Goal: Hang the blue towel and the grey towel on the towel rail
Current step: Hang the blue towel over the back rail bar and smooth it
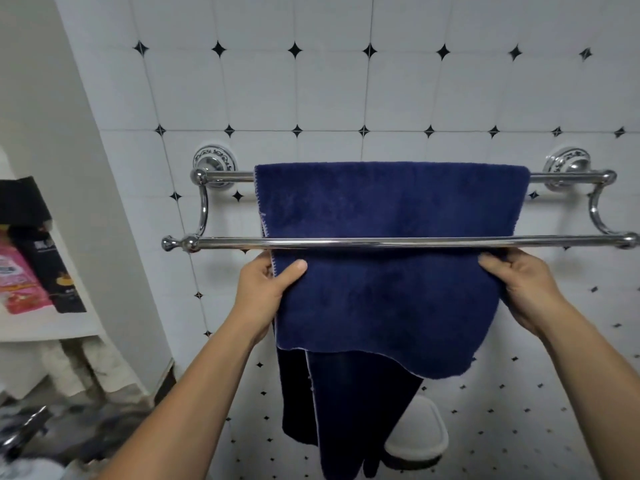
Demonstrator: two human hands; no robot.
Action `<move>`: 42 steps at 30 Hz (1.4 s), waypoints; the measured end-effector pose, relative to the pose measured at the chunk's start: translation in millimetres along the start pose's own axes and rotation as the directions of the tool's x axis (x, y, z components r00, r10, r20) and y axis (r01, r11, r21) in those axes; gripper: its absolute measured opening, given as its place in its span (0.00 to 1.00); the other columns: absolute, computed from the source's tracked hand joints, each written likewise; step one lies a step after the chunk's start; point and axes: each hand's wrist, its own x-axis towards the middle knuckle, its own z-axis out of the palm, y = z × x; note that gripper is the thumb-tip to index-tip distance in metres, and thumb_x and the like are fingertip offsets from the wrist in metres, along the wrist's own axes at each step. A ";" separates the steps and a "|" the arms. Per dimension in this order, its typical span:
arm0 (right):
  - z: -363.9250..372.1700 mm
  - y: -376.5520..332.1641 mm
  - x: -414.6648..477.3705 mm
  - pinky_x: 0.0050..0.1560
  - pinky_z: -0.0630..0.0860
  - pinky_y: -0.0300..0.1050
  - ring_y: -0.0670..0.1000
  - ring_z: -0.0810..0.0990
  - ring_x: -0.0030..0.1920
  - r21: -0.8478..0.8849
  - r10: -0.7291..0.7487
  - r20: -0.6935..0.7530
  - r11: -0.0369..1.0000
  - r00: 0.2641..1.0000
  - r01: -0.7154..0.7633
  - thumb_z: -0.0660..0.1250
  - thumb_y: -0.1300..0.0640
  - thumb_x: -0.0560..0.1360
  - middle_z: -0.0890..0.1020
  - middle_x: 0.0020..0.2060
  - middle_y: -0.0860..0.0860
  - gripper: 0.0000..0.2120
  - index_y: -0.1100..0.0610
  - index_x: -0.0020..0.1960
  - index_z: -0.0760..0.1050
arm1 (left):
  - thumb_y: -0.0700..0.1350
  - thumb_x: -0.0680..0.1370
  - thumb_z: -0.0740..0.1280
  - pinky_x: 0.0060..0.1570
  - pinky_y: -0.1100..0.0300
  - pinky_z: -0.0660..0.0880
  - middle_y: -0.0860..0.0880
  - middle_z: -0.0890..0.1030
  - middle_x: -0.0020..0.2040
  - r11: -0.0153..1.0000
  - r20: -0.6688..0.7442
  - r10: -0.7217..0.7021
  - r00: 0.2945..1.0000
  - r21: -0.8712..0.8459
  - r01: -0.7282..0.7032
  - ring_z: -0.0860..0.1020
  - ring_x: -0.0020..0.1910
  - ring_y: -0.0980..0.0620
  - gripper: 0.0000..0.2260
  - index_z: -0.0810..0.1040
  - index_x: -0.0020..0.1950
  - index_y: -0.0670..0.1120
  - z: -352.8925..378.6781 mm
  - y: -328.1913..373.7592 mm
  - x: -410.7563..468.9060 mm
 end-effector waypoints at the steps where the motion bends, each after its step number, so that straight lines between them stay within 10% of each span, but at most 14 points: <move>1: -2.7 3.4 -2.1 0.43 0.81 0.40 0.52 0.86 0.48 -0.054 0.017 0.013 0.998 1.000 -0.016 0.79 0.49 0.60 0.87 0.48 0.53 0.22 0.57 0.50 0.83 | 0.40 0.73 0.74 0.41 0.63 0.79 0.49 0.87 0.46 1.000 -0.022 -0.004 1.000 0.006 0.004 0.85 0.46 0.51 0.06 0.83 0.49 0.48 -0.6 -2.5 -0.3; 25: 0.2 48.2 -81.5 0.47 0.79 0.36 0.48 0.85 0.50 -0.472 0.397 0.249 0.846 0.883 -0.247 0.76 0.59 0.70 0.87 0.50 0.49 0.11 0.54 0.52 0.84 | 0.40 0.75 0.71 0.42 0.62 0.81 0.49 0.87 0.50 0.882 0.059 -0.362 0.930 0.344 0.321 0.85 0.48 0.50 0.11 0.79 0.57 0.45 -76.6 -50.9 -57.8; 30: -2.5 -44.7 -73.6 0.32 0.73 0.36 0.49 0.84 0.35 -0.683 0.287 0.192 0.726 0.939 -0.082 0.76 0.45 0.69 0.86 0.34 0.51 0.13 0.55 0.39 0.82 | 0.49 0.74 0.73 0.31 0.64 0.73 0.48 0.84 0.39 0.638 0.148 -0.483 0.863 0.734 0.231 0.83 0.35 0.50 0.08 0.80 0.48 0.47 -72.2 27.7 -53.0; 33: 8.9 -105.3 -68.4 0.27 0.71 0.32 0.48 0.81 0.26 -0.607 -0.076 0.110 0.784 0.991 0.127 0.73 0.43 0.69 0.86 0.32 0.51 0.15 0.54 0.34 0.82 | 0.53 0.73 0.72 0.25 0.64 0.72 0.49 0.86 0.37 0.730 0.130 -0.240 0.962 0.677 0.091 0.84 0.31 0.47 0.08 0.83 0.41 0.48 -61.9 99.2 -44.0; 36: 27.1 -145.5 -43.6 0.33 0.73 0.41 0.44 0.79 0.29 -0.690 -0.372 -0.153 0.703 0.915 0.171 0.69 0.39 0.70 0.84 0.29 0.46 0.18 0.53 0.33 0.80 | 0.51 0.71 0.71 0.22 0.63 0.73 0.48 0.85 0.33 0.846 -0.190 0.206 0.960 0.527 -0.078 0.84 0.30 0.51 0.08 0.82 0.38 0.47 -43.6 152.9 -13.4; 39: 43.2 -159.6 -12.3 0.37 0.72 0.46 0.50 0.79 0.38 -0.808 -0.276 -0.234 0.589 0.932 -0.028 0.63 0.36 0.70 0.83 0.32 0.45 0.23 0.56 0.35 0.80 | 0.50 0.70 0.69 0.23 0.59 0.74 0.46 0.84 0.32 0.740 -0.255 0.196 0.947 0.672 0.027 0.83 0.32 0.47 0.09 0.79 0.39 0.44 -30.7 164.0 18.0; 42: 55.3 -153.4 9.4 0.36 0.70 0.46 0.55 0.83 0.44 -0.539 -0.005 -0.249 0.831 0.969 -0.134 0.69 0.38 0.68 0.84 0.40 0.51 0.23 0.59 0.44 0.78 | 0.46 0.73 0.71 0.32 0.54 0.72 0.43 0.75 0.32 0.795 -0.137 -0.075 0.988 0.589 0.142 0.73 0.30 0.46 0.13 0.71 0.36 0.42 -18.2 151.2 31.8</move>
